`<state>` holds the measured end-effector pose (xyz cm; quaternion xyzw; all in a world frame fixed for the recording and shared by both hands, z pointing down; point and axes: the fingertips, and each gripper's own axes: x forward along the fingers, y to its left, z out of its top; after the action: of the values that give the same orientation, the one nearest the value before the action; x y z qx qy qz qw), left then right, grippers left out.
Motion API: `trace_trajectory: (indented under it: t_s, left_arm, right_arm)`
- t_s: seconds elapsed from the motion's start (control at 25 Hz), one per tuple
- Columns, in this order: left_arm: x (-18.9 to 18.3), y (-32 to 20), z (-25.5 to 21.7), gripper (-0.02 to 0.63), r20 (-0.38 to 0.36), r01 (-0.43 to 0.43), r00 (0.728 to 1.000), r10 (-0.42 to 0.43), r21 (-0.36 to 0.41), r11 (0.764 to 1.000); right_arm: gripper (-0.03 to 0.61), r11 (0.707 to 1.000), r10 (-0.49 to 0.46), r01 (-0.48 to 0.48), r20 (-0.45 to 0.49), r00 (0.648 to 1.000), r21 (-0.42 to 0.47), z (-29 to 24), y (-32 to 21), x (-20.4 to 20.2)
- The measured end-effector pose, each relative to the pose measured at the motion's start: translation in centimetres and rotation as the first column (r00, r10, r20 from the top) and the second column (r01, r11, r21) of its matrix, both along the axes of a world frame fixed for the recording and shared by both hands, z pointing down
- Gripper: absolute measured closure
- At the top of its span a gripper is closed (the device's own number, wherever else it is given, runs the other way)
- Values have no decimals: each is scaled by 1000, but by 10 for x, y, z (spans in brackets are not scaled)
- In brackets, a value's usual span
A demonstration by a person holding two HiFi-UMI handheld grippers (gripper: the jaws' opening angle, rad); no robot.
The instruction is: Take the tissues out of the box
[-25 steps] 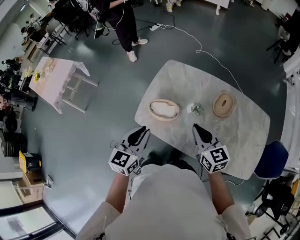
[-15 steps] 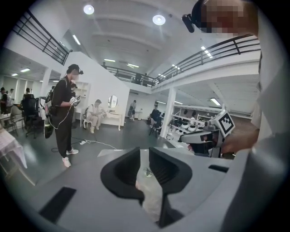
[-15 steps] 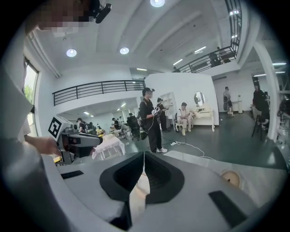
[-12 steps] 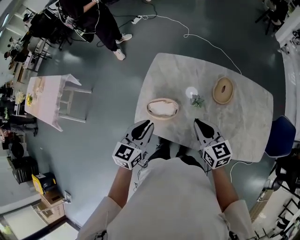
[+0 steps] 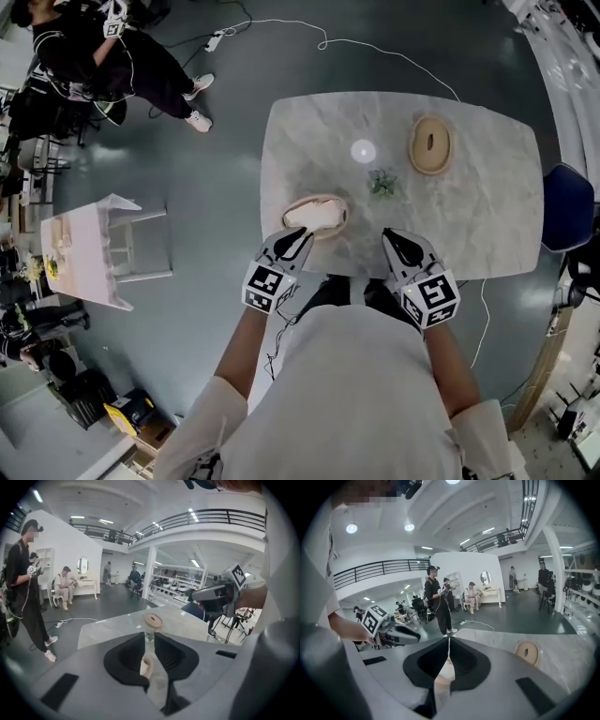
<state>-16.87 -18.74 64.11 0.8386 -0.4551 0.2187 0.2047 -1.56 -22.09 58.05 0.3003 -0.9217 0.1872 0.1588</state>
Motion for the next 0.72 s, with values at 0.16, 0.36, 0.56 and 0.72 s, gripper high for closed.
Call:
trace_trajectory:
  t_s: [0.16, 0.36, 0.56, 0.72]
  left_arm:
    - [8, -12, 45, 538, 39, -121, 992, 123, -64, 991]
    - [8, -18, 107, 531, 143, -258, 949, 282, -165, 952]
    - [9, -21, 166, 523, 216, -338, 891, 398, -269, 902]
    - [9, -22, 202, 511, 255, -366, 851, 459, -339, 866]
  right_arm:
    - [545, 998, 55, -56, -24, 998, -37, 19, 2, 1]
    - [545, 991, 107, -110, -44, 993, -82, 35, 8, -4]
    - [545, 985, 134, -140, -61, 989, -103, 49, 9, -9]
    - [545, 980, 149, -156, -67, 987, -122, 58, 13, -14]
